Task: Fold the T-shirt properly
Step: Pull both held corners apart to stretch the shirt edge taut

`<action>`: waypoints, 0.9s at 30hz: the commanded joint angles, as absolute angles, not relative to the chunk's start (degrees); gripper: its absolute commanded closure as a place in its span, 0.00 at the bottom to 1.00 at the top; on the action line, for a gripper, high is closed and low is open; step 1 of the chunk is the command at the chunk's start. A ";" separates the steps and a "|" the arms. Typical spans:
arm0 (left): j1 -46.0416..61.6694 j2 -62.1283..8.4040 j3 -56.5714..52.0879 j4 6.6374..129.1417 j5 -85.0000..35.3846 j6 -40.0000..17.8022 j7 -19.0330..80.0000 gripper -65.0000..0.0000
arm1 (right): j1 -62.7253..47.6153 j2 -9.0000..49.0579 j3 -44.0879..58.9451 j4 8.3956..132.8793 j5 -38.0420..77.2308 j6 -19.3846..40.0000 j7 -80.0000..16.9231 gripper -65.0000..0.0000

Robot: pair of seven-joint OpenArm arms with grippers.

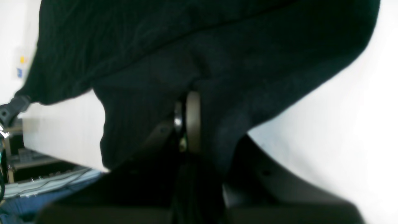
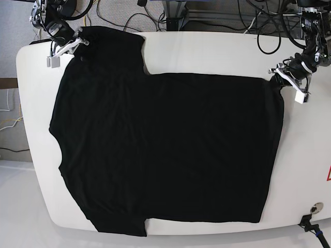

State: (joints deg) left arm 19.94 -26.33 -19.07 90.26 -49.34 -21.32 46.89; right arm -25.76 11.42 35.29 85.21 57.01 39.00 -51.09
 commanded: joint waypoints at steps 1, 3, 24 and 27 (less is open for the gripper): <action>21.05 -27.38 -19.56 92.88 -50.15 -21.58 46.11 1.00 | -26.77 12.09 35.82 88.31 58.24 39.52 -50.51 0.99; 22.99 -27.38 -19.56 95.34 -50.15 -21.58 46.11 1.00 | -28.18 11.91 35.82 90.59 58.33 39.52 -50.51 0.99; 31.34 -27.21 -28.00 108.35 -50.42 -21.76 46.20 1.00 | -35.82 7.87 39.78 110.37 60.26 39.60 -50.68 0.99; 25.89 -27.21 -25.63 108.00 -50.42 -21.76 46.20 1.00 | -32.92 7.87 39.60 110.29 60.44 39.60 -50.68 0.99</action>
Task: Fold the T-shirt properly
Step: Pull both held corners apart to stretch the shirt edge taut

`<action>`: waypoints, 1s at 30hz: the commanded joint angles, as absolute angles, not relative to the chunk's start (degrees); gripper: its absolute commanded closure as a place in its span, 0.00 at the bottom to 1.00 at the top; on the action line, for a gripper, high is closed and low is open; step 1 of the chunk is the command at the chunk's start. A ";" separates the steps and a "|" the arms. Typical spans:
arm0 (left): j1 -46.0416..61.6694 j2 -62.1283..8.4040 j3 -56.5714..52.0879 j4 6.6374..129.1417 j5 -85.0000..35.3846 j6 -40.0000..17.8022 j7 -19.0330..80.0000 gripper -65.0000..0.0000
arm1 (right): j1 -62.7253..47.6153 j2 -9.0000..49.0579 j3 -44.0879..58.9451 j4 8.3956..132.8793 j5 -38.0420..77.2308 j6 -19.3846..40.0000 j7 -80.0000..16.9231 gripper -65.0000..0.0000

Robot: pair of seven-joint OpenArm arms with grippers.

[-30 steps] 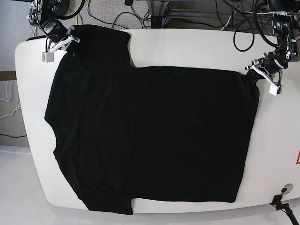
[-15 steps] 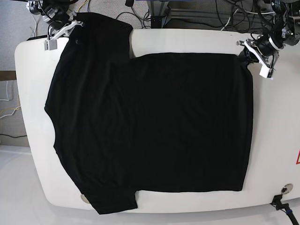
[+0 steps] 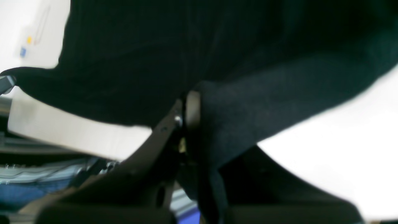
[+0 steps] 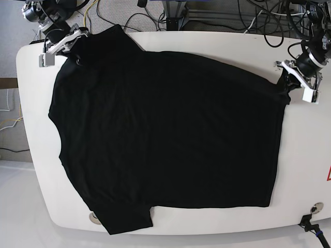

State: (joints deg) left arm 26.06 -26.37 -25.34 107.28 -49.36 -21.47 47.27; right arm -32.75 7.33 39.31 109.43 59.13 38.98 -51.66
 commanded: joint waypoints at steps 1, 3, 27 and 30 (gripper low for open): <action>24.75 -27.21 -25.10 107.91 -50.33 -21.58 46.20 1.00 | -31.87 7.87 39.60 109.93 60.35 39.60 -50.68 0.99; 22.64 -26.51 -24.84 107.74 -50.24 -21.49 46.20 1.00 | -30.02 7.87 39.52 108.44 60.35 39.60 -50.68 0.99; 7.34 -23.16 -24.84 85.85 -49.98 -21.41 46.20 1.00 | -4.18 14.64 39.34 84.26 60.35 39.60 -50.68 0.99; 6.90 -23.16 -24.84 83.03 -49.98 -21.41 46.20 1.00 | -1.10 14.64 39.25 81.01 60.35 39.60 -50.68 0.99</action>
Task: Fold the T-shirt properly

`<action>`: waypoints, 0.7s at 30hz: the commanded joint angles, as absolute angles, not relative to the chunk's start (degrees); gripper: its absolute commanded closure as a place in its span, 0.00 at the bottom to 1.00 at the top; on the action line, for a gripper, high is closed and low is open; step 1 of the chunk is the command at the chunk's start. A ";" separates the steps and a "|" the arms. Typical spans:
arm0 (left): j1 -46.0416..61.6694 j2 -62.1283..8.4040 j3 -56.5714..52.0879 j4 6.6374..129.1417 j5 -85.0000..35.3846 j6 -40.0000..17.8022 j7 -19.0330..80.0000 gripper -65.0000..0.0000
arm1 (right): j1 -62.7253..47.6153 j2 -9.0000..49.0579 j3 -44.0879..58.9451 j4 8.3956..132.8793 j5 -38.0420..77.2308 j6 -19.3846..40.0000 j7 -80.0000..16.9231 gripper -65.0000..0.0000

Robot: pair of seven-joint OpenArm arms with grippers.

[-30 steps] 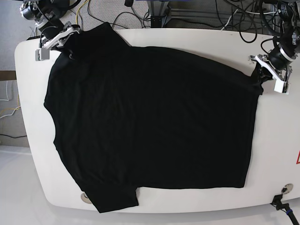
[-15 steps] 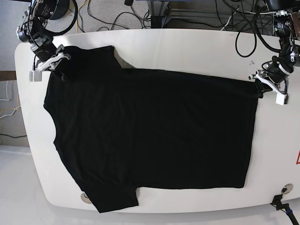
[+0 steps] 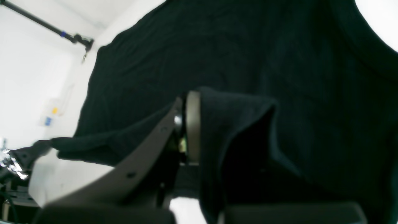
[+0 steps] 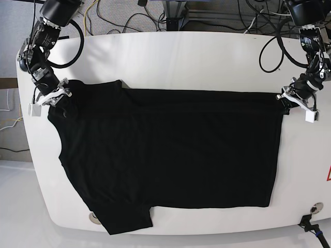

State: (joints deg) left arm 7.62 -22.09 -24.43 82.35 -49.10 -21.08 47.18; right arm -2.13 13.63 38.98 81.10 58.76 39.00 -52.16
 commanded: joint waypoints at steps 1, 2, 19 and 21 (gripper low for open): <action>6.90 -23.16 -24.84 82.24 -49.98 -21.49 46.11 1.00 | -0.40 14.64 39.25 80.13 60.35 39.60 -50.68 0.99; 6.81 -23.16 -24.84 81.80 -49.98 -21.49 46.11 1.00 | 0.31 14.64 39.25 79.34 60.35 39.60 -50.68 0.98; 4.53 -23.16 -23.60 80.75 -45.41 -21.67 46.11 1.00 | 5.67 14.81 32.75 70.46 54.81 39.52 -50.33 0.98; 4.44 -23.16 -23.52 79.34 -45.41 -21.67 46.11 1.00 | 7.16 14.55 32.84 70.11 50.68 39.52 -50.33 0.98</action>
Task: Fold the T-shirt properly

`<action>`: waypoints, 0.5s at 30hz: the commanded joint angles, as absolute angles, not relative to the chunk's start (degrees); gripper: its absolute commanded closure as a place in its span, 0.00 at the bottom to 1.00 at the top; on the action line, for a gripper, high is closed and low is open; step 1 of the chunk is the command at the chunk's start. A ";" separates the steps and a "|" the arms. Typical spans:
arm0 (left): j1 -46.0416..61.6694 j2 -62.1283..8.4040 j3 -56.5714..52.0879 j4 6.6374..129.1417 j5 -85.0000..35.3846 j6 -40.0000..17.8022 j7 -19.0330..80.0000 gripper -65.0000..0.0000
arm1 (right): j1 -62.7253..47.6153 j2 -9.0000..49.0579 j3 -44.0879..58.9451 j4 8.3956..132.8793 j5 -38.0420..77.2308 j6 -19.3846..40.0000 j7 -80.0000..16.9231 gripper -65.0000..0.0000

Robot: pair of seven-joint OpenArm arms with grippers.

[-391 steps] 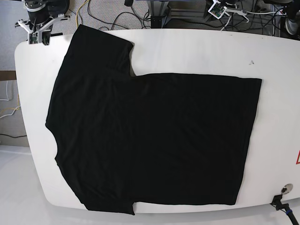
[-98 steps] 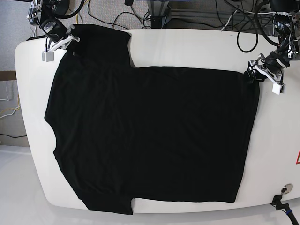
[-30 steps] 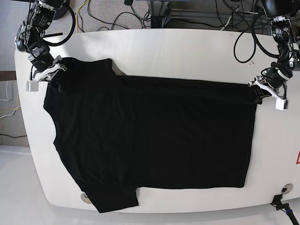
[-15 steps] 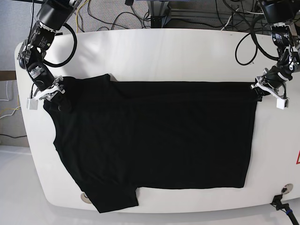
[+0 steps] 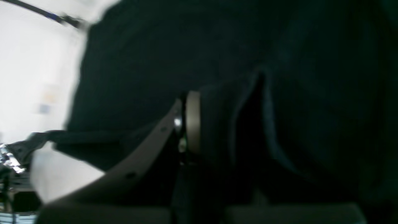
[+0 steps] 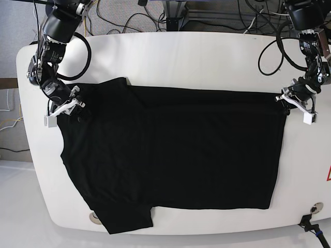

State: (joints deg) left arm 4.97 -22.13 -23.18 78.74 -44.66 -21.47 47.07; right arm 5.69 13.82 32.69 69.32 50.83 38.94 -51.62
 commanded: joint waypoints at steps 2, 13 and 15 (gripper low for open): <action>3.47 -23.16 -23.52 78.02 -45.41 -21.67 46.11 1.00 | 7.96 14.37 32.84 70.11 45.93 39.52 -50.33 0.97; -3.12 -26.95 -17.63 75.30 -43.91 -21.58 46.20 0.12 | 10.24 16.84 32.75 73.45 36.53 39.52 -50.51 0.15; -4.70 -27.12 -17.63 75.74 -43.74 -21.67 46.11 0.12 | 8.84 17.10 32.75 77.49 36.53 39.52 -50.59 0.15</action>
State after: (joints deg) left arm -3.84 -25.78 -17.17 74.54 -43.09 -21.45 47.13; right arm 8.05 16.08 32.64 73.87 34.57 38.83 -52.25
